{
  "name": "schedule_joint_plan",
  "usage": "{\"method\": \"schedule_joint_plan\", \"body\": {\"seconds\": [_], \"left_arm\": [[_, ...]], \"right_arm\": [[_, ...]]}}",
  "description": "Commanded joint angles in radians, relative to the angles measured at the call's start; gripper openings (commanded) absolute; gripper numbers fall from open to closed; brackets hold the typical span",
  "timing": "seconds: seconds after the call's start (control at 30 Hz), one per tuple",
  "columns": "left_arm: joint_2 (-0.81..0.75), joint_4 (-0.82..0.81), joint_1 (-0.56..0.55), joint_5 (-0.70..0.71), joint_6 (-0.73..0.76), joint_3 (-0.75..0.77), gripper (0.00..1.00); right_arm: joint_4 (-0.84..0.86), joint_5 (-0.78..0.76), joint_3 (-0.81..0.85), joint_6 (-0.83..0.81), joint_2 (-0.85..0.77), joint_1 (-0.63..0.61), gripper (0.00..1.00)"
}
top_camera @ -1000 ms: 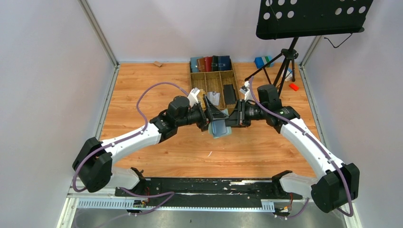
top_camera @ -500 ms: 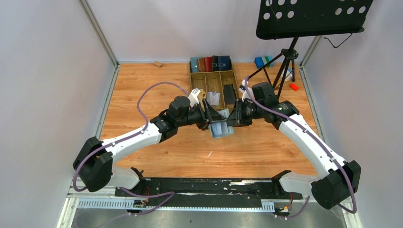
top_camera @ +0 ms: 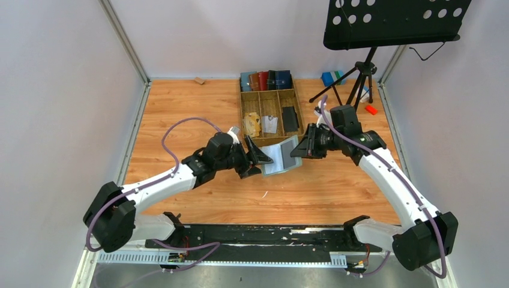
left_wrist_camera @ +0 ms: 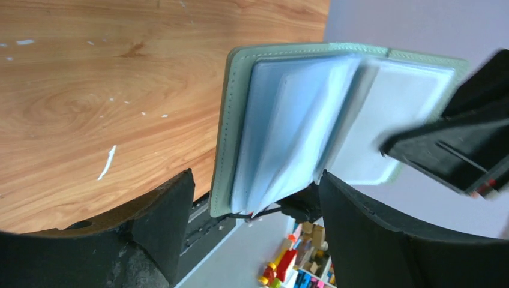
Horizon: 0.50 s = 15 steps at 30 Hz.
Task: Take the credit cards out of the card holder
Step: Remove the credit card from the card holder.
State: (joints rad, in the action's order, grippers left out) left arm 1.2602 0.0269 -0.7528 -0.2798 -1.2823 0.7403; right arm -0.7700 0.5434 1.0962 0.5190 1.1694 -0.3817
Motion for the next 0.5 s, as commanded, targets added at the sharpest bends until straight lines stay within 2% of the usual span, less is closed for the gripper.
{"method": "schedule_joint_plan", "body": {"seconds": [0.0, 0.3, 0.47], "left_arm": [[-0.054, -0.323, 0.018, -0.046, -0.1, -0.092, 0.84], [-0.137, -0.491, 0.036, -0.042, -0.117, -0.201, 0.96], [-0.099, -0.499, 0.036, -0.085, -0.11, -0.172, 0.96]], "right_arm": [[0.172, 0.207, -0.076, 0.088, -0.028, 0.081, 0.0], [0.32, 0.394, -0.135, 0.217, -0.037, 0.164, 0.0], [0.453, 0.485, -0.155, 0.313, -0.03, 0.16, 0.0]]}}
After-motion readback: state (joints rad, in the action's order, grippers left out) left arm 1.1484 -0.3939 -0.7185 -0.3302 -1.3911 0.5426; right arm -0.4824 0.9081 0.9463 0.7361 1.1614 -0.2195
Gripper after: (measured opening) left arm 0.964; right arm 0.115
